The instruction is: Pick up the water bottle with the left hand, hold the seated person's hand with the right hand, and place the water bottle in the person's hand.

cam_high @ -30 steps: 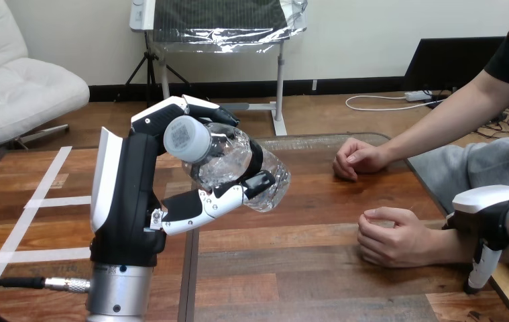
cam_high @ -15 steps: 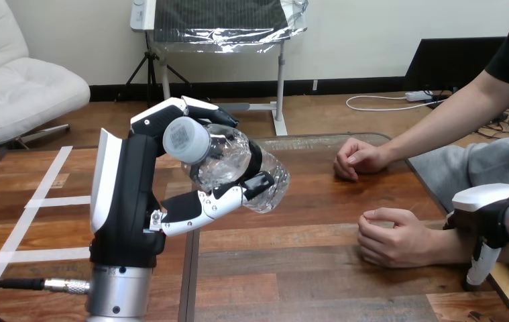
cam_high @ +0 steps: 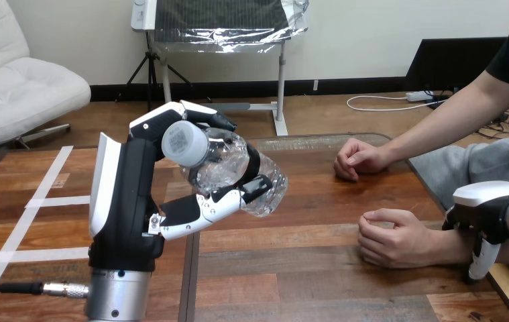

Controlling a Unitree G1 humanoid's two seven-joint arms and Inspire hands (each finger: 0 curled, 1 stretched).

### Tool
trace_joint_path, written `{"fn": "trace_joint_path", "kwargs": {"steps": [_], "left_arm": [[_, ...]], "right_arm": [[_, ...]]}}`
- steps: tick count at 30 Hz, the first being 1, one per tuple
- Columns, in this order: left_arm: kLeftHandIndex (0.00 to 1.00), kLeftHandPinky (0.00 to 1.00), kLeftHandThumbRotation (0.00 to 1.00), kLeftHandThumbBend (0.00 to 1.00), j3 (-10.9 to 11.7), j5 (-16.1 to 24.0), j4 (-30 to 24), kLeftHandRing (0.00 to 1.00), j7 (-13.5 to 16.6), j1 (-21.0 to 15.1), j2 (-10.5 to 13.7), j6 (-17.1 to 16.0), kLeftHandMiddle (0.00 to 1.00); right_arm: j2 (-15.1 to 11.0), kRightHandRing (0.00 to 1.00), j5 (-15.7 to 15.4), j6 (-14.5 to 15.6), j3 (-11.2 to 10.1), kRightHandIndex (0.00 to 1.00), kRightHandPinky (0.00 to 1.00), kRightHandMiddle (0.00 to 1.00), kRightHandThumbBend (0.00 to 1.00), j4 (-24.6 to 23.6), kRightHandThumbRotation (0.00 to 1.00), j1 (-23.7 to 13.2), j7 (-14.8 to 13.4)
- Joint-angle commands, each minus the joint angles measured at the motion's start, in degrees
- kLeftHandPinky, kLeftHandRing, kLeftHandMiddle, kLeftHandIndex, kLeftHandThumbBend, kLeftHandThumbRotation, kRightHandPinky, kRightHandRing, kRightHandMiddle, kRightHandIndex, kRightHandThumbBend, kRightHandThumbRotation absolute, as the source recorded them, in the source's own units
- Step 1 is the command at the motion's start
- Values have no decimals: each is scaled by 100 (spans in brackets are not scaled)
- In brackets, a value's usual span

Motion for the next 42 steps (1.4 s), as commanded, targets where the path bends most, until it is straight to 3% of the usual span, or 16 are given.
{"fn": "trace_joint_path", "kwargs": {"steps": [1, 15, 24, 28, 32, 42], "left_arm": [[48, 35, 0, 64, 120, -60, -312, 39, 35, -253, -47, -74, 45], [48, 36, 0, 64, 159, -68, -377, 40, 26, -234, -46, -27, 45], [48, 38, 0, 65, 206, -59, -380, 40, 32, -241, -57, -43, 45], [48, 38, 0, 65, 227, -87, -364, 40, 13, -249, -50, -68, 45], [48, 38, 0, 65, 246, -58, -375, 40, 11, -243, -53, -56, 45], [48, 36, 0, 65, 268, -45, -384, 40, 22, -237, -68, -38, 45]], "right_arm": [[291, 62, 199, -32, 13, 74, 53, 70, 61, 290, 2, -314, 15], [444, 55, 151, -122, 204, 59, 46, 62, 62, 621, 0, -342, -317], [531, 57, 123, -252, 308, 59, 49, 64, 62, 807, 0, -322, -508], [526, 52, 116, -402, 379, 63, 43, 62, 64, 838, 0, -300, -582], [584, 52, 140, -365, 409, 65, 43, 63, 63, 945, 0, -333, -510], [658, 52, 143, -328, 442, 64, 43, 62, 64, 970, 3, -215, -703]]}}
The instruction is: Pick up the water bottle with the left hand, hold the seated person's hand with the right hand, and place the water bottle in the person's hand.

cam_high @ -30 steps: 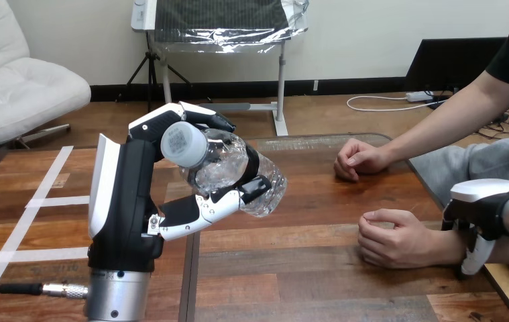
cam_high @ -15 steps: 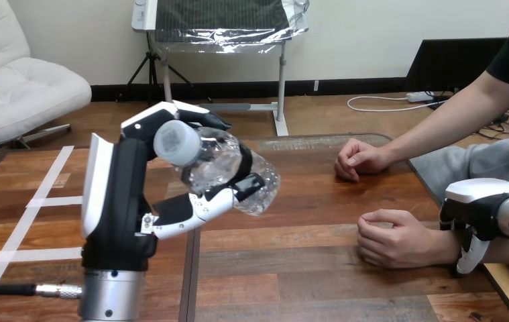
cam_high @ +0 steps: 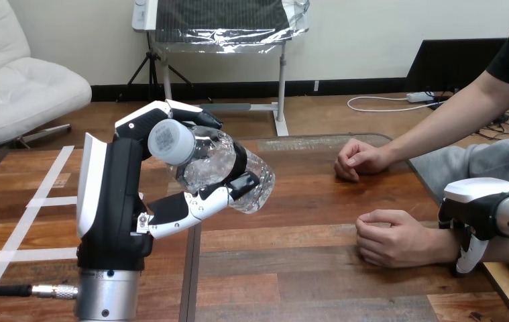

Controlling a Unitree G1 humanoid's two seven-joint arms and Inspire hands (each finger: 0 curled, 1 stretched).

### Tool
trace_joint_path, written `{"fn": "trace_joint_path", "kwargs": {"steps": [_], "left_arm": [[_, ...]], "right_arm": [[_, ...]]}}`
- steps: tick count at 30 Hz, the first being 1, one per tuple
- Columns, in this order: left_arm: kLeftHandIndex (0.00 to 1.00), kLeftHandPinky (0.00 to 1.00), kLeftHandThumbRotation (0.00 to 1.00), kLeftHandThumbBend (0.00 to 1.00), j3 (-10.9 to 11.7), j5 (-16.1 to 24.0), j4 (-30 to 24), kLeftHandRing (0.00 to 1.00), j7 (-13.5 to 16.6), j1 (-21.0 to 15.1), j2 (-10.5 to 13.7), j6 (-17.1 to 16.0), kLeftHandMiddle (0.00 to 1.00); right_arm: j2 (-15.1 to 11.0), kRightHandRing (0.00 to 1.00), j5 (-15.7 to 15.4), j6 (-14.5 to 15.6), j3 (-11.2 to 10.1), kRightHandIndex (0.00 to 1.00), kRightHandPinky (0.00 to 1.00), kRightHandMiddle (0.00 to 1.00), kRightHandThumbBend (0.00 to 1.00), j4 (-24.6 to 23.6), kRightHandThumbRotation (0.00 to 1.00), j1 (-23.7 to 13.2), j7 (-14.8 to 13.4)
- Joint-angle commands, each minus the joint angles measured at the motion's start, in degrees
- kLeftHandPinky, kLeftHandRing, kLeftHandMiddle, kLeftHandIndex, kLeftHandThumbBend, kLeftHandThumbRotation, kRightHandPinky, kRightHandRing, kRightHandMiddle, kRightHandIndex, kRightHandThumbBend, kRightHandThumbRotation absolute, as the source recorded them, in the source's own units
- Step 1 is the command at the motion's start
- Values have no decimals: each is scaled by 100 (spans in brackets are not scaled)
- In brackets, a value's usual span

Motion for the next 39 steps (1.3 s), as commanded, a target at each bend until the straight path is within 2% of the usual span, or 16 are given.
{"fn": "trace_joint_path", "kwargs": {"steps": [1, 8, 11, 23, 32, 39], "left_arm": [[48, 36, 0, 65, 62, -42, -366, 40, 32, -244, -65, -38, 45], [48, 36, 0, 65, 62, -71, -380, 40, 14, -237, -60, -33, 45], [48, 36, 0, 65, 61, -90, -399, 40, -1, -230, -63, -12, 45], [48, 36, 0, 64, 60, -105, -408, 40, -10, -232, -83, -27, 45], [48, 36, 0, 64, 38, -197, -411, 40, -39, -223, -91, -22, 45], [48, 36, 0, 63, 40, -181, -406, 40, -36, -229, -90, -25, 45]], "right_arm": [[368, 52, 12, -35, 218, 63, 43, 62, 64, 140, 3, 130, -43], [449, 52, -133, 110, 382, 64, 42, 62, 61, 202, 9, 94, 135], [452, 55, -171, 70, 427, 65, 46, 64, 61, 204, 12, 119, 69], [458, 67, -138, -67, 519, 64, 59, 69, 62, 252, 11, 230, -193], [417, 60, -148, -176, 568, 65, 50, 66, 61, 204, 9, 291, -314], [423, 62, -226, -82, 627, 68, 50, 68, 61, 134, 9, 321, -378]]}}
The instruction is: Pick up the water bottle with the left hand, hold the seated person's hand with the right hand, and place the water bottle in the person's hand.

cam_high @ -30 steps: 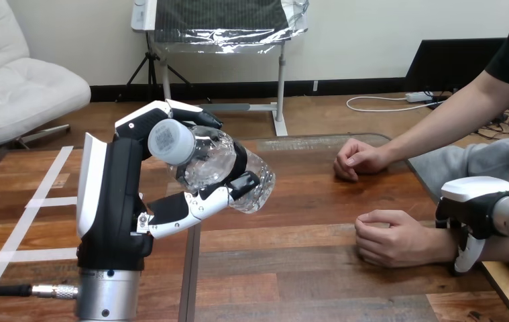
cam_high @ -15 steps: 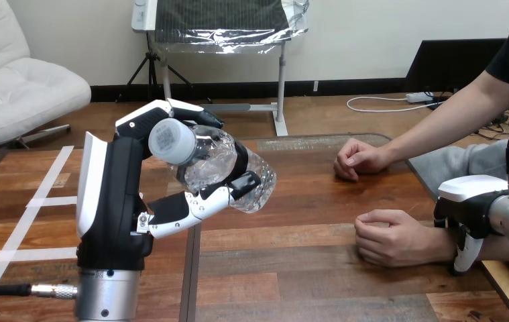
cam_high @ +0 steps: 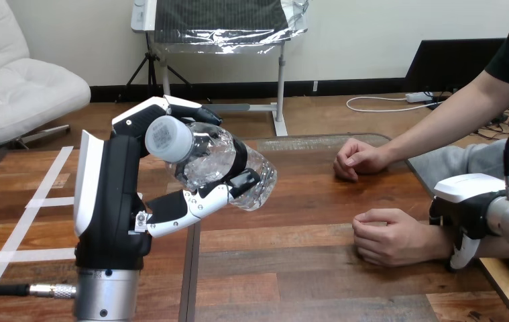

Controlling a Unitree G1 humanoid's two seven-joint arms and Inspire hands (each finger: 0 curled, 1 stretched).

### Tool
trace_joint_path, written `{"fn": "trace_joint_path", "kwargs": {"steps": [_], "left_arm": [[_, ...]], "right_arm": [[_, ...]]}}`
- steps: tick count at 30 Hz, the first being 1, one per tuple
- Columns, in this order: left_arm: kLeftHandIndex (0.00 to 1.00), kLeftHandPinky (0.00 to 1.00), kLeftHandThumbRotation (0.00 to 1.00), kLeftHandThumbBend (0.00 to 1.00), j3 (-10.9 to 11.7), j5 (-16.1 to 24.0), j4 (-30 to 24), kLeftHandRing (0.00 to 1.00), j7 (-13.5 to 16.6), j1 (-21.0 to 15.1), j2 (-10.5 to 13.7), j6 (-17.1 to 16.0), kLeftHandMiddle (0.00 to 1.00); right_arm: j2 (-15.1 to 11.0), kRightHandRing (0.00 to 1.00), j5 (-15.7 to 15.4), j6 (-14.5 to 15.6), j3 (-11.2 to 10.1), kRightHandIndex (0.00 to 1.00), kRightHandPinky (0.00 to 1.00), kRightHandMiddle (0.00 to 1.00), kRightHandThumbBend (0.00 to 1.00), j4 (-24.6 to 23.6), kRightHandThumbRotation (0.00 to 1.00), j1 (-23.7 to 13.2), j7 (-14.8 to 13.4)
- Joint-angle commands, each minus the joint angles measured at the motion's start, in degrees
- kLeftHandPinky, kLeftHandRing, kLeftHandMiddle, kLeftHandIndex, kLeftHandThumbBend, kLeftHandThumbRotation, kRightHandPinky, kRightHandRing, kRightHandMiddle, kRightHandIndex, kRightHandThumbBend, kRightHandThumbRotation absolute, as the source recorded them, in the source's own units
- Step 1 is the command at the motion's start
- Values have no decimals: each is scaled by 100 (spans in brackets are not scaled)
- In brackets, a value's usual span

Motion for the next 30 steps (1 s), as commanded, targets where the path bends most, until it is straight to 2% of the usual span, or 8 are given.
{"fn": "trace_joint_path", "kwargs": {"steps": [1, 4, 11, 18, 22, 27, 30], "left_arm": [[48, 36, 0, 63, 43, -109, -274, 40, 11, -248, -71, -32, 45], [48, 36, 0, 63, 45, -131, -256, 40, 0, -260, -68, -48, 45], [48, 35, 0, 63, 56, -106, -223, 40, 10, -275, -67, -92, 45], [48, 35, 0, 63, 56, -47, -248, 40, 29, -270, -75, -85, 45], [48, 35, 0, 63, 58, 5, -269, 40, 50, -262, -88, -60, 45], [48, 36, 0, 64, 60, 35, -292, 40, 62, -254, -106, -29, 45], [48, 36, 0, 64, 57, 27, -325, 40, 50, -237, -120, -4, 45]], "right_arm": [[362, 62, -94, 14, 296, 69, 51, 68, 61, 63, 9, 394, 16], [370, 63, -56, 30, 293, 69, 51, 69, 61, 51, 9, 405, 17], [389, 59, 105, -36, 178, 65, 46, 66, 64, 96, 4, 499, -315], [387, 48, 161, -167, 161, 57, 36, 57, 67, 186, 1, 580, -721], [402, 43, 151, -185, 194, 52, 31, 53, 67, 243, 0, 588, -812], [439, 46, 153, -150, 218, 51, 34, 54, 66, 288, 0, 607, -894], [463, 51, 197, -170, 188, 53, 40, 57, 66, 321, 0, 647, -998]]}}
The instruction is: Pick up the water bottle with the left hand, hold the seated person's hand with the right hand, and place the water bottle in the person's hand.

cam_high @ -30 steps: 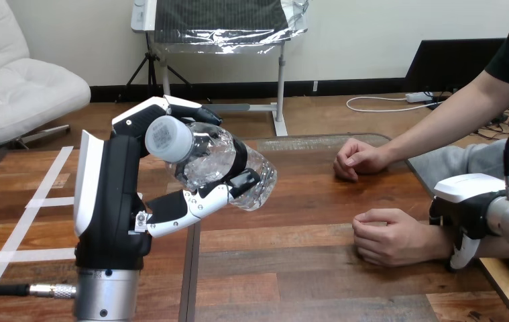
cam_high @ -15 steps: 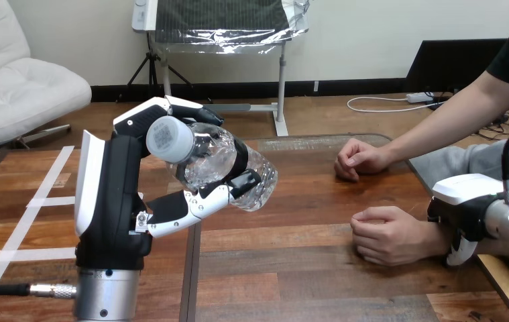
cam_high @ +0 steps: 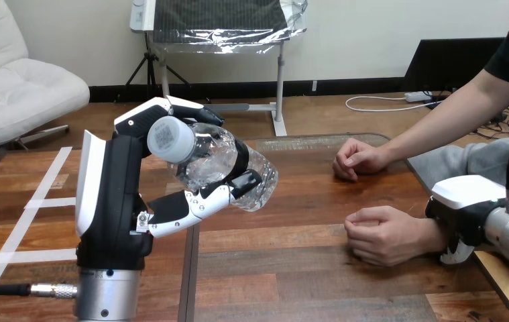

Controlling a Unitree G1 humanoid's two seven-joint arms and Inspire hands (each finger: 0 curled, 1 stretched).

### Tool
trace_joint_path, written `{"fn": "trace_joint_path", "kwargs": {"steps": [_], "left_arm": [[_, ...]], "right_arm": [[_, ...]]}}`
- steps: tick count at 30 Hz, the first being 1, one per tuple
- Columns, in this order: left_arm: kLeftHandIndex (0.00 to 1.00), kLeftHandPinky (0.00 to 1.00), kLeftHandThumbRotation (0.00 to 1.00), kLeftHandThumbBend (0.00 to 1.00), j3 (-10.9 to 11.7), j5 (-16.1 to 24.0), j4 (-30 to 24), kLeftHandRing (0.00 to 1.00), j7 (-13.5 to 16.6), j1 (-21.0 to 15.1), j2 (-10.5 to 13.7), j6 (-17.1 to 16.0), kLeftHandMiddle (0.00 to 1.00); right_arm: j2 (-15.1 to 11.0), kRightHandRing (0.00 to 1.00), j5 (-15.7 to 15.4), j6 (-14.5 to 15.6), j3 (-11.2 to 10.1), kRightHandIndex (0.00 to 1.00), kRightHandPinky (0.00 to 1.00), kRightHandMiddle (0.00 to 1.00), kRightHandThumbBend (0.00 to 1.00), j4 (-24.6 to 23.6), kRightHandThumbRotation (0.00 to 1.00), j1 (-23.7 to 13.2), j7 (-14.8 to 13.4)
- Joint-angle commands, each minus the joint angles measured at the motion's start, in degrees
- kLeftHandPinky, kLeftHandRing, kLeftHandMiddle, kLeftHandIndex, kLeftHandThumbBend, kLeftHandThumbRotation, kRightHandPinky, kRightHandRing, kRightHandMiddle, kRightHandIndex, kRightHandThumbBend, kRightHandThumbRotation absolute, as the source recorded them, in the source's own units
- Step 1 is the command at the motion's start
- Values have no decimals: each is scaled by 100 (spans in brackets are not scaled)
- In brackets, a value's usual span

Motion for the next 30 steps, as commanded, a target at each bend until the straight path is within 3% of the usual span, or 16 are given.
{"fn": "trace_joint_path", "kwargs": {"steps": [1, 15, 19, 27, 30], "left_arm": [[48, 36, 0, 64, 57, -1, -332, 40, 72, -235, -88, 3, 45], [48, 35, 0, 64, 76, -42, -348, 40, 42, -214, -75, -23, 45], [49, 35, 0, 63, 82, -39, -344, 40, 46, -218, -70, -33, 45], [49, 36, 0, 64, 86, -32, -309, 40, 70, -242, -80, -59, 45], [49, 36, 0, 64, 86, -30, -303, 40, 72, -249, -83, -62, 46]], "right_arm": [[415, 50, 90, -119, 131, 52, 39, 56, 67, 213, 0, 358, -44], [460, 37, 227, -201, 84, 48, 26, 47, 68, 275, 0, 435, -369], [475, 30, 251, -276, 51, 41, 20, 40, 69, 353, 0, 467, -572], [500, 24, 251, -285, 7, 37, 15, 35, 67, 420, 0, 493, -722], [493, 27, 229, -248, 10, 38, 17, 38, 67, 390, 0, 498, -744]]}}
